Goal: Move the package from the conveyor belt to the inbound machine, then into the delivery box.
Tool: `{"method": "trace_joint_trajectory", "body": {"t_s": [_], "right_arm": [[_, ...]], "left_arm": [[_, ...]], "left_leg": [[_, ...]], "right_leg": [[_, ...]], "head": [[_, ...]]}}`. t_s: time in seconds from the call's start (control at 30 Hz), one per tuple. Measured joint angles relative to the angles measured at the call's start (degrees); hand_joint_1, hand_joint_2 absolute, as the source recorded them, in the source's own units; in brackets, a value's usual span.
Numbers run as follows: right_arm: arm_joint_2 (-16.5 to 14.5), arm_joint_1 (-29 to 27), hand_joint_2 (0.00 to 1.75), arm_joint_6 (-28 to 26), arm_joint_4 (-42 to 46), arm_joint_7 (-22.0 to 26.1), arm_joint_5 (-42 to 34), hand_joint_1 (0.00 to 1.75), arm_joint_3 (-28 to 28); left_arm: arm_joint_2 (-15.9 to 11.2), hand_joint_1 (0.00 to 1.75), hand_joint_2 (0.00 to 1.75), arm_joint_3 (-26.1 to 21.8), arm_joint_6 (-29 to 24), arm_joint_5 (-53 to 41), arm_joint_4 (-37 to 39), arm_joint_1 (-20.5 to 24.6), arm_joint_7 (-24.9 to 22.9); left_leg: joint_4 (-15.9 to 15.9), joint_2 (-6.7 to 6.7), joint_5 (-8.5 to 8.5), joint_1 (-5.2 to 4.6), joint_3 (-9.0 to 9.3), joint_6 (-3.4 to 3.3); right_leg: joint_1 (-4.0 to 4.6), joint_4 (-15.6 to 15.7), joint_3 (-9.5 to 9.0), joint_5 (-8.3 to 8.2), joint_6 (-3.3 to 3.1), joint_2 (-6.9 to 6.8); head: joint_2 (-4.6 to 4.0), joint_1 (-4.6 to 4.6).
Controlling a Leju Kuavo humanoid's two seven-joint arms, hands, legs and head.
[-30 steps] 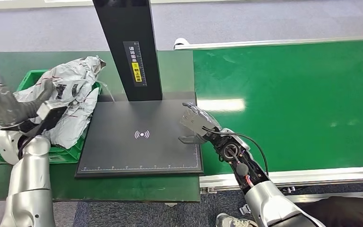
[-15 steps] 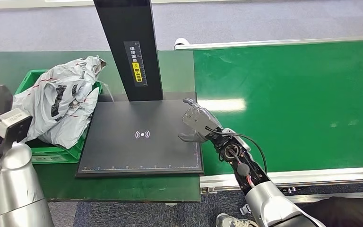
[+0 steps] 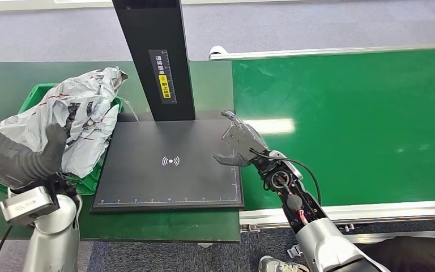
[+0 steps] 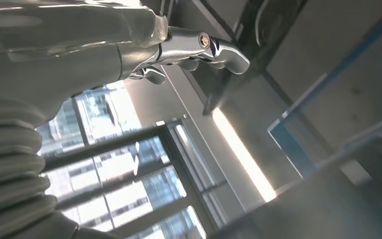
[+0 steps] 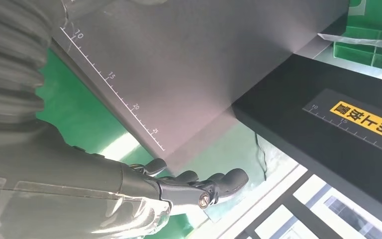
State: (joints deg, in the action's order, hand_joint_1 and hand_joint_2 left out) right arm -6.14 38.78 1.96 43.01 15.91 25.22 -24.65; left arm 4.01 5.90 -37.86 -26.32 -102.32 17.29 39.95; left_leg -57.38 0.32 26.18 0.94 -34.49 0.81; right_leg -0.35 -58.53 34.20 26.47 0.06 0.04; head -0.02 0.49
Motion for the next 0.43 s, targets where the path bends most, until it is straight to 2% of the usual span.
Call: {"method": "trace_joint_trajectory", "body": {"t_s": [0.1, 0.17, 0.27, 0.33, 0.4, 0.43], "right_arm": [[-0.03, 0.19, 1.75, 0.15, 0.20, -0.11, 0.07, 0.00, 0.06], [-0.19, 0.47, 1.75, 0.30, 0.26, -0.23, -0.36, 0.00, 0.25], [-0.47, 0.48, 1.75, 0.40, 0.89, -0.27, -2.62, 0.00, 1.03], [-0.66, 0.13, 1.75, 0.49, 1.97, -0.01, -5.22, 0.00, 1.97], [-0.84, -0.33, 1.75, 0.87, 3.42, 0.52, -8.26, 0.00, 3.13], [-0.88, -0.44, 1.75, 1.00, 3.81, 0.67, -9.06, 0.00, 3.44]], "left_arm": [[-1.14, 0.00, 1.75, 3.14, 0.94, 4.64, 0.23, -0.54, 0.00], [-2.47, 0.00, 1.75, 6.18, 4.37, 11.63, 1.06, -1.50, -0.11], [-3.74, 0.00, 1.75, 9.20, 17.52, 18.53, 3.87, -4.21, -2.84], [-4.16, 0.00, 1.75, 9.87, 27.48, 18.41, 6.57, -6.38, -6.88], [-4.31, 0.00, 1.75, 9.98, 33.58, 16.75, 9.28, -8.40, -10.50], [-4.31, 0.00, 1.75, 9.98, 34.61, 16.25, 9.93, -8.86, -11.32]], "left_leg": [[0.01, 0.01, 0.00, 0.00, 0.00, 0.00], [0.01, 0.03, 0.01, 0.00, 0.00, 0.00], [0.01, 0.03, 0.01, 0.00, 0.00, 0.00], [0.01, 0.04, 0.02, -0.01, -0.01, 0.00], [0.01, 0.06, 0.03, -0.01, -0.01, -0.01], [0.01, 0.06, 0.04, -0.01, -0.01, -0.01]], "right_leg": [[0.00, 0.00, 0.01, 0.00, 0.00, 0.00], [0.00, 0.00, 0.01, 0.01, 0.00, 0.01], [0.00, 0.00, 0.01, 0.03, 0.01, 0.01], [-0.01, 0.00, 0.01, 0.04, 0.01, 0.02], [-0.01, 0.01, 0.02, 0.04, 0.02, 0.03], [-0.01, 0.01, 0.03, 0.04, 0.02, 0.03]], "head": [[-0.01, 0.00], [0.00, -0.01], [0.01, 0.01], [0.00, 0.01], [-0.01, 0.00], [-0.01, 0.00]]}}
